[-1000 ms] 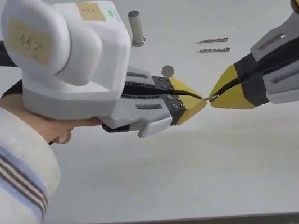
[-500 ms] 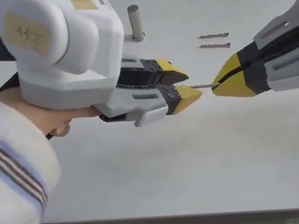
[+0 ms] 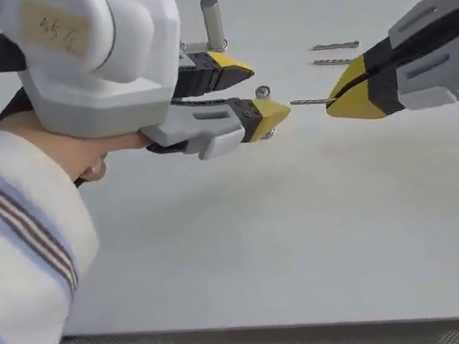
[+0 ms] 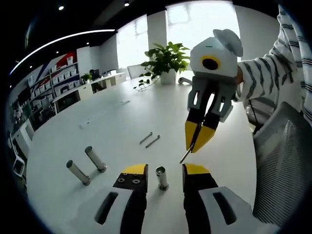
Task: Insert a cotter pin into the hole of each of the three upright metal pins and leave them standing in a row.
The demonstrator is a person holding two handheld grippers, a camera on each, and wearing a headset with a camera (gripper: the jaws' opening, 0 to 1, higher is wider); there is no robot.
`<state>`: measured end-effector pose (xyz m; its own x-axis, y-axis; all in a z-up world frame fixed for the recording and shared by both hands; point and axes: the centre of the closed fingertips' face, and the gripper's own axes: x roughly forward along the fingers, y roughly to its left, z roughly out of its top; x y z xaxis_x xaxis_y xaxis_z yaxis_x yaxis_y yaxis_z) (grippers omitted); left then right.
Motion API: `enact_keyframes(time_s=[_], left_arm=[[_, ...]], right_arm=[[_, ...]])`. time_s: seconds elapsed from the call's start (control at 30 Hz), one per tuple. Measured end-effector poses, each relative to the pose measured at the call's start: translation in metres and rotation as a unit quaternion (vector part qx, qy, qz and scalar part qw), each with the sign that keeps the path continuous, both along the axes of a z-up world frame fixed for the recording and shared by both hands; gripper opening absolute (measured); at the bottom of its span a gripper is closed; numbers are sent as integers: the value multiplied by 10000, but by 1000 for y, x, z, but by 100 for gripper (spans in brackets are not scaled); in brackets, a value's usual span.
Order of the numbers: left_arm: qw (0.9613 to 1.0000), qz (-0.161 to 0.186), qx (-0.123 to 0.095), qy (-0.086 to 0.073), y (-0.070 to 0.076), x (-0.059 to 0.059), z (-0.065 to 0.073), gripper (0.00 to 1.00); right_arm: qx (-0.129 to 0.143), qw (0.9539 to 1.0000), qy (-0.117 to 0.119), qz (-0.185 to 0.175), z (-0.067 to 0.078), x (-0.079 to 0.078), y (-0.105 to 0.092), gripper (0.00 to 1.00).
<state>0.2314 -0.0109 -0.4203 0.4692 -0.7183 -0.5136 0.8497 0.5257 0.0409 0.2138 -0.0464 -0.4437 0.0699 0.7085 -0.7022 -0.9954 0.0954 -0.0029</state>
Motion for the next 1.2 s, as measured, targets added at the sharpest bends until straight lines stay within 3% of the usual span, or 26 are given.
enact_keyframes(time_s=[0.07, 0.17, 0.43, 0.57, 1.2], left_arm=[[10000, -30, 19, -2, -1, 3, -1, 21], [9997, -94, 147, 162, -2, 4, -10, 17], [9992, -183, 323, 136, -3, 6, -17, 13], [9990, -229, 333, 200, -3, 5, -19, 6], [9985, -325, 379, 209, -2, 2, -22, 6]], right_arm=[[6, 10000, 6, -17, -1, 2, 1, 0], [18, 10000, 32, -79, -2, 8, 3, 0], [26, 9999, 40, -112, -4, 14, 6, 0], [25, 9999, 45, -107, -5, 15, 8, 0], [8, 10000, 76, 30, -8, 14, 18, 0]])
